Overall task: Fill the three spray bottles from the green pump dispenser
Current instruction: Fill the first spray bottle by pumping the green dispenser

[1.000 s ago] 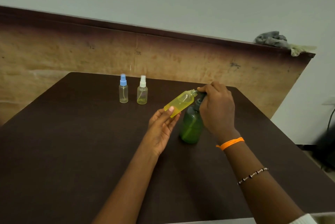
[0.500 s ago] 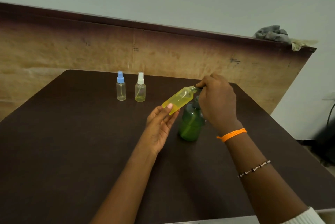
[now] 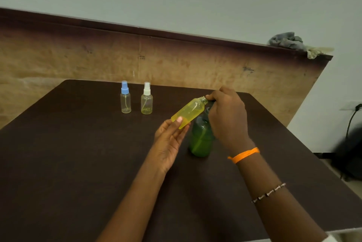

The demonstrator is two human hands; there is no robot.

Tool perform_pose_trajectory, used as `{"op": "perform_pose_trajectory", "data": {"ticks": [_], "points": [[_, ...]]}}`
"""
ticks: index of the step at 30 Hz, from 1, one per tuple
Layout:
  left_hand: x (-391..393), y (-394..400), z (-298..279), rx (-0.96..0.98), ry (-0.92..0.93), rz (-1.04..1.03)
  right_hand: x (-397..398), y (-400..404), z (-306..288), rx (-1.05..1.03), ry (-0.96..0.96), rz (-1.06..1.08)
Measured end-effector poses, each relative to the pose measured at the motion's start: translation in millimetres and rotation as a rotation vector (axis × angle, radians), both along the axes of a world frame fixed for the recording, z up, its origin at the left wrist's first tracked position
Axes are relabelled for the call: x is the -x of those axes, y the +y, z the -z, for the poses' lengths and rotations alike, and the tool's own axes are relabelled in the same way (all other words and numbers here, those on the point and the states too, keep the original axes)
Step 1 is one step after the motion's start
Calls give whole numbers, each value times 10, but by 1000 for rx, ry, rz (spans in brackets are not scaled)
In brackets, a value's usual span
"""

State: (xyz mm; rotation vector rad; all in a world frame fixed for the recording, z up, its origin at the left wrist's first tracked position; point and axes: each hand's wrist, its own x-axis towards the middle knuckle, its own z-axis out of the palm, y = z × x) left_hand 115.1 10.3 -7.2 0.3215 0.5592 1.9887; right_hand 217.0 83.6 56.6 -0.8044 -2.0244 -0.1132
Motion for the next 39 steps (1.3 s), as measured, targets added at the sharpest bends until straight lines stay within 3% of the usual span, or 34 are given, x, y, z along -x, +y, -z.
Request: {"op": "perform_pose_trajectory", "data": {"ticks": [3, 6, 12, 18, 26, 32, 39], "points": [[3, 5, 5, 11, 8, 1, 53, 14, 306, -117, 197, -52], [3, 0, 9, 2, 6, 4, 82, 90, 328, -143, 246, -80], [1, 7, -17, -5, 9, 0, 27, 81, 134, -132, 110, -95], [2, 17, 33, -13, 27, 7, 54, 113, 372, -198, 217, -81], [-12, 15, 13, -17, 28, 4, 25, 75, 107, -203, 75, -48], [-7, 27, 31, -5, 21, 0, 78, 111, 324, -193, 229, -43], [-11, 0, -6, 23, 11, 3, 83, 46, 124, -174, 82, 14]]}}
